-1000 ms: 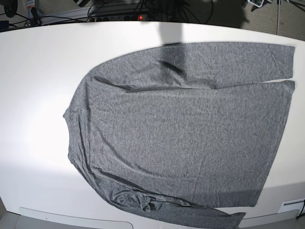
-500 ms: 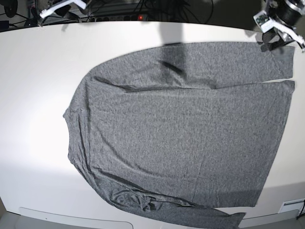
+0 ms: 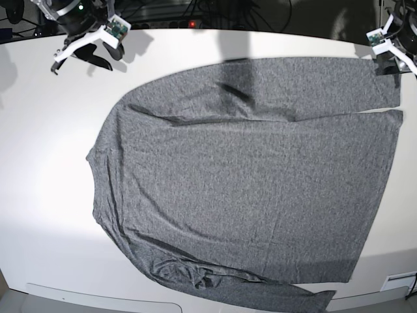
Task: Fold the T-shirt properly
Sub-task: 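Move both grippers down toward the shirt's shoulder corners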
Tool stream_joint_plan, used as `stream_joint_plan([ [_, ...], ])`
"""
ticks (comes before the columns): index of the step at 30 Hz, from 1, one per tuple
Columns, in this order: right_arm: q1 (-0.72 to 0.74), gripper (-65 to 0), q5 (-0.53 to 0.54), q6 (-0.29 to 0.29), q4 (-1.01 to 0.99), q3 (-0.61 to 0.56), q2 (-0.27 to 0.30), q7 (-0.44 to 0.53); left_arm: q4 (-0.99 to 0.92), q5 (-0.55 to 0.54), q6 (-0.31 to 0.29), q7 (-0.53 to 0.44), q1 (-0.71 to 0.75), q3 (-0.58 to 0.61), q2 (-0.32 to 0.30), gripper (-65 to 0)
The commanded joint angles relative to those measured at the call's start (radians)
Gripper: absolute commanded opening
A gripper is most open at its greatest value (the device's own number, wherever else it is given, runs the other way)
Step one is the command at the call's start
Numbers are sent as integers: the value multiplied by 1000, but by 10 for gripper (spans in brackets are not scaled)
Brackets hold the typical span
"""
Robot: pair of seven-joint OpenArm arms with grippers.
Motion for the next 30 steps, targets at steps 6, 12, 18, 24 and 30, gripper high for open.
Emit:
stream_joint_plan([
  [6, 0, -448, 2, -12, 15, 2, 6, 13, -49, -3, 14, -46, -26, -6, -14, -439],
  [12, 0, -448, 2, -13, 15, 2, 6, 13, -51, -3, 14, -69, -27, 9, -14, -439],
  [18, 0, -448, 2, -13, 15, 2, 6, 13, -52, -3, 14, -68, -31, 89, -14, -439],
  [24, 0, -448, 2, -13, 15, 2, 6, 12, -82, -11, 14, -53, -88, 120, -14, -439],
  [30, 0, -448, 2, -13, 15, 2, 6, 13, -186, -10, 14, -58, -138, 120, -14, -439],
])
